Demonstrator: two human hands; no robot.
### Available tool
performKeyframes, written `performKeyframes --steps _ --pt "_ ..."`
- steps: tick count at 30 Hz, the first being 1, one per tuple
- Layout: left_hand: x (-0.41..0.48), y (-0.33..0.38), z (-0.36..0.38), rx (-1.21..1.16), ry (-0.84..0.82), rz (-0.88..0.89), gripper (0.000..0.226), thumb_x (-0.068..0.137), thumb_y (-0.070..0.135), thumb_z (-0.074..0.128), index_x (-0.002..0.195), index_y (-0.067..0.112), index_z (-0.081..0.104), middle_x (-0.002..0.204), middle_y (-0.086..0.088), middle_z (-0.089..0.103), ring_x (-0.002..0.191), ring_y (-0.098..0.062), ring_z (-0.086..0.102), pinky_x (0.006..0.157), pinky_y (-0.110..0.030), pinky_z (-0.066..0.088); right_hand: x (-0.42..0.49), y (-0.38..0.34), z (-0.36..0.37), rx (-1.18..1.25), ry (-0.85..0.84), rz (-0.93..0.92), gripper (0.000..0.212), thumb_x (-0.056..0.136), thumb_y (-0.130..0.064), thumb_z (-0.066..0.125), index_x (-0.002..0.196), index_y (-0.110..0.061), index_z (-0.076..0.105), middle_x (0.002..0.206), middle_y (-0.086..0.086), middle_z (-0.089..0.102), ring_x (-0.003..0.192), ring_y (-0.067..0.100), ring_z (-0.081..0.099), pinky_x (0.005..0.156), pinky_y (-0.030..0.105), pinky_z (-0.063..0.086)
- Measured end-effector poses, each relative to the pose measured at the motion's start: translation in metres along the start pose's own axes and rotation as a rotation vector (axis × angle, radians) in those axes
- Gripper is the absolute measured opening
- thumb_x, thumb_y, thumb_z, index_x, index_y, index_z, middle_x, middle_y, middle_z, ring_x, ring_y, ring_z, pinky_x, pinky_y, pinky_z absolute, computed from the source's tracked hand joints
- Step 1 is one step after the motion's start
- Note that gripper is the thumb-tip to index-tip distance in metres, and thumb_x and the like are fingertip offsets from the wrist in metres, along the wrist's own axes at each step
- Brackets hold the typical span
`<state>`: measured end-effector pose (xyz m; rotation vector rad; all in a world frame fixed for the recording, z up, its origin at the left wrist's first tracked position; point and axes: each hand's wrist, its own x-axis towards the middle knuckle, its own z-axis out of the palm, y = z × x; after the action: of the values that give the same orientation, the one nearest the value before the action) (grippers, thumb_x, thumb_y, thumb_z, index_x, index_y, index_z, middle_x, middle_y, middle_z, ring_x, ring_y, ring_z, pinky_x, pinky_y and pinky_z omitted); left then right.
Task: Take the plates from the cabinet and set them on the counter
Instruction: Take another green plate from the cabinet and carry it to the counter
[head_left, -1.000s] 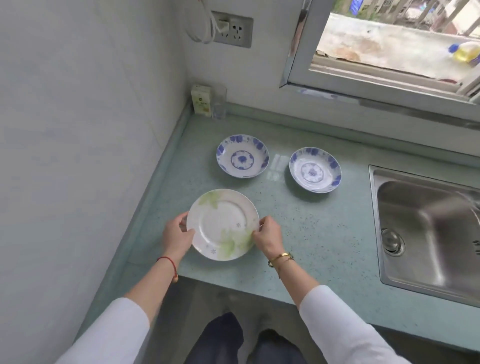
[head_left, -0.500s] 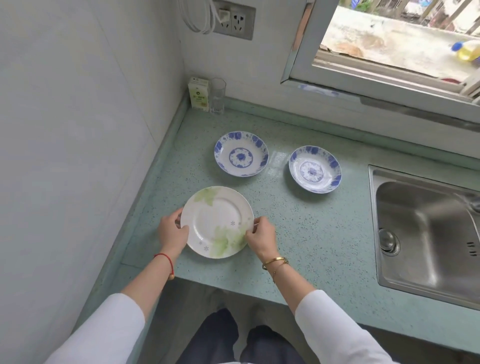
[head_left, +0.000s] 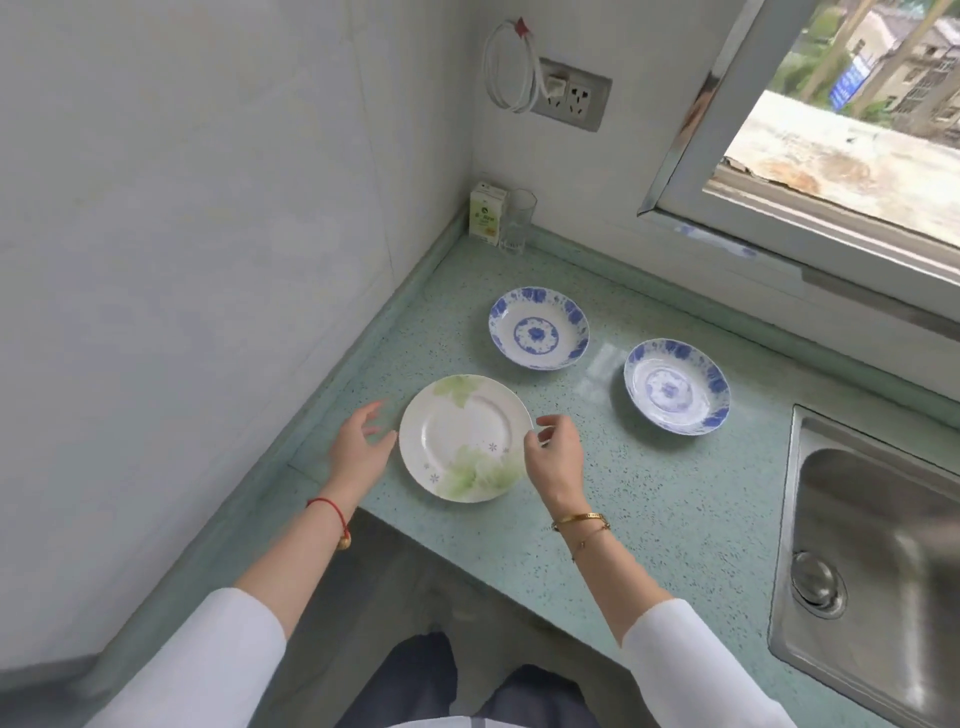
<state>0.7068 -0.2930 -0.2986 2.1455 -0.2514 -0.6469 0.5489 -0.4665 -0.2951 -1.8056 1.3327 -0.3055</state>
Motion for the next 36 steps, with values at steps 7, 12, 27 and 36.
performKeyframes --steps 7,12,27,36 --pt "-0.109 0.003 -0.009 -0.300 0.315 0.066 0.037 0.092 0.013 0.063 0.128 0.020 0.060 0.131 0.003 0.063 0.108 -0.008 0.061 0.104 -0.029 0.044 -0.040 -0.018 -0.029 0.223 -0.308 -0.195 0.016 0.094 -0.020 0.056 0.107 -0.013 0.064 0.100 0.004 0.068 0.094 0.022 0.066 0.083 0.034 0.056" --pt "-0.208 -0.006 -0.008 -0.472 0.548 0.054 0.032 0.093 0.009 0.062 0.125 0.011 0.063 0.129 -0.005 0.067 0.110 -0.012 0.063 0.106 -0.032 0.046 -0.091 -0.022 -0.036 0.321 -0.628 -0.278 0.019 0.096 -0.016 0.054 0.112 -0.010 0.062 0.104 0.009 0.068 0.089 0.020 0.064 0.073 0.022 0.052" --pt "-0.569 -0.122 -0.011 -0.732 1.384 -0.105 0.033 0.095 0.017 0.063 0.128 0.017 0.063 0.126 0.005 0.069 0.118 0.001 0.062 0.105 -0.026 0.047 -0.382 0.013 -0.026 0.116 -1.400 -0.546 0.011 0.094 -0.017 0.058 0.103 -0.014 0.065 0.094 0.004 0.069 0.079 0.017 0.065 0.075 0.026 0.054" --pt "-0.804 -0.205 0.022 -0.738 1.867 -0.295 0.033 0.093 0.006 0.064 0.126 0.003 0.064 0.120 0.000 0.070 0.103 0.007 0.066 0.090 -0.006 0.046 -0.628 0.100 -0.034 -0.094 -1.767 -0.717 0.017 0.095 -0.015 0.057 0.108 -0.011 0.066 0.118 0.013 0.069 0.114 0.026 0.063 0.106 0.045 0.048"
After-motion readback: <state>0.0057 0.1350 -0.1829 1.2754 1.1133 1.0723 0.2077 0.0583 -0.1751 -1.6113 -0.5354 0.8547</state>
